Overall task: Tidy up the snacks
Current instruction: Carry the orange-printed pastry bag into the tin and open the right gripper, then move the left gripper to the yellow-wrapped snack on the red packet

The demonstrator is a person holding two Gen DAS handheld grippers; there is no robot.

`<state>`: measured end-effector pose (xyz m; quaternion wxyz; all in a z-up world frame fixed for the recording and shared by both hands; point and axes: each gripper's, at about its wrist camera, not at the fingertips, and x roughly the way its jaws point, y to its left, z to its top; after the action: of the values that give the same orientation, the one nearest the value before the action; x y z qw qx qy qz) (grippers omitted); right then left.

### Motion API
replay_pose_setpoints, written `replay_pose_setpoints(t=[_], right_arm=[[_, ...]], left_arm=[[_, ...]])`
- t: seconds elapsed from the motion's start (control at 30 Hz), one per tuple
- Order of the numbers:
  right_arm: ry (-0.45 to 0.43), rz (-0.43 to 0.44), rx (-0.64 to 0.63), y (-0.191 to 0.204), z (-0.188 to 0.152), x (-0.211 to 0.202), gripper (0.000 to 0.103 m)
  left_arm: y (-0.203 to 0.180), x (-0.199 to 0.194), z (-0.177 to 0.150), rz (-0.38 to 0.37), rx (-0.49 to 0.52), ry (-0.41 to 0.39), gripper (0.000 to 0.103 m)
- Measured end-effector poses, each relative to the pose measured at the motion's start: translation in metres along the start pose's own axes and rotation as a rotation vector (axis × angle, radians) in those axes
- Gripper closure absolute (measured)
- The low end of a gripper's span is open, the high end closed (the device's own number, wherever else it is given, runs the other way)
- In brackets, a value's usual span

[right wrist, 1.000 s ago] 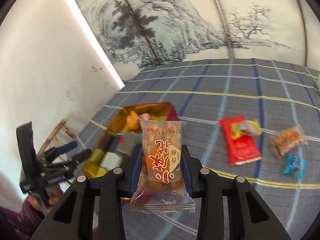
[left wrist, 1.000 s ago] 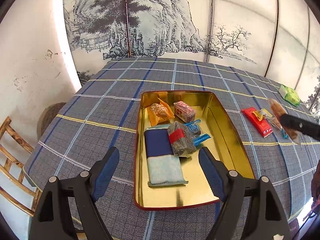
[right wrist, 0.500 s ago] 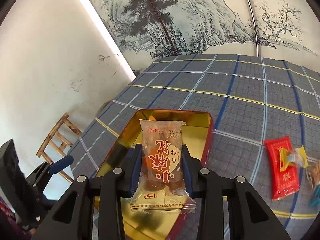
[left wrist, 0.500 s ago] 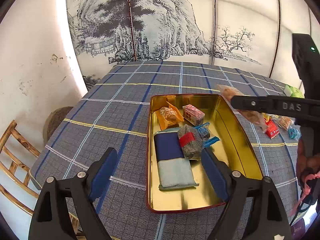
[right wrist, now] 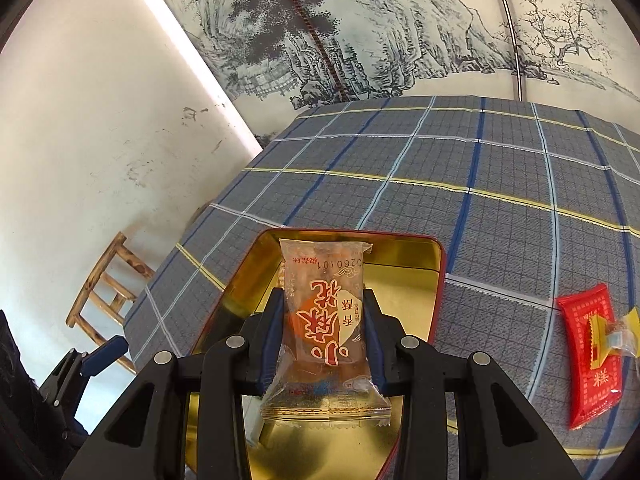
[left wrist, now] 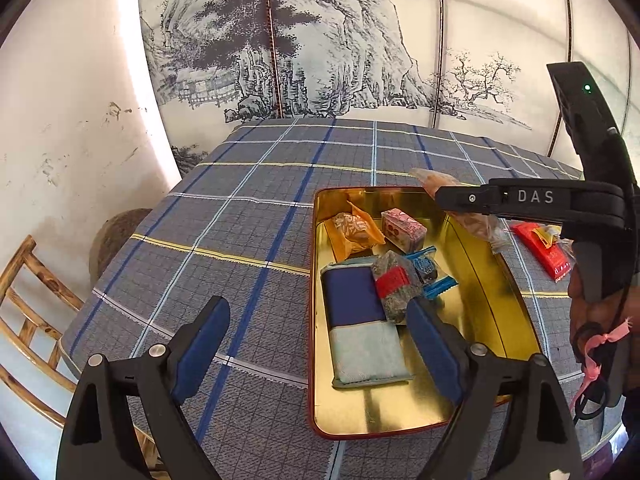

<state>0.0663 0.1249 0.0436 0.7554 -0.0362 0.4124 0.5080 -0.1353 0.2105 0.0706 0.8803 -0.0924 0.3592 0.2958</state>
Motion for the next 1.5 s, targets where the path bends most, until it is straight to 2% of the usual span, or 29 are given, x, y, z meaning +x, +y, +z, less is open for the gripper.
replay_pose_setpoints(t=[0.5, 0.87, 1.03, 1.27, 1.4, 1.5], right_arm=[[0.035, -0.034, -0.013, 0.005, -0.001, 0.021, 0.065], [0.009, -0.031, -0.020, 0.009, -0.004, 0.016, 0.064], [-0.038, 0.000, -0.014, 0.010, -0.010, -0.003, 0.063], [-0.102, -0.027, -0.059, 0.005, -0.037, -0.043, 0.062], [-0.180, -0.117, -0.085, -0.017, -0.068, -0.086, 0.061], [-0.200, -0.240, -0.033, -0.061, -0.099, -0.125, 0.058]], left_arm=[[0.004, 0.006, -0.003, 0.020, -0.001, -0.003, 0.014], [0.007, 0.008, -0.004, 0.021, -0.006, 0.003, 0.013], [0.008, 0.007, -0.006, 0.027, 0.001, 0.002, 0.012], [-0.003, 0.000, -0.008, 0.032, 0.029, -0.005, 0.011], [-0.013, -0.008, -0.008, 0.024, 0.056, -0.015, 0.011], [-0.027, -0.015, -0.008, 0.010, 0.086, -0.035, 0.011]])
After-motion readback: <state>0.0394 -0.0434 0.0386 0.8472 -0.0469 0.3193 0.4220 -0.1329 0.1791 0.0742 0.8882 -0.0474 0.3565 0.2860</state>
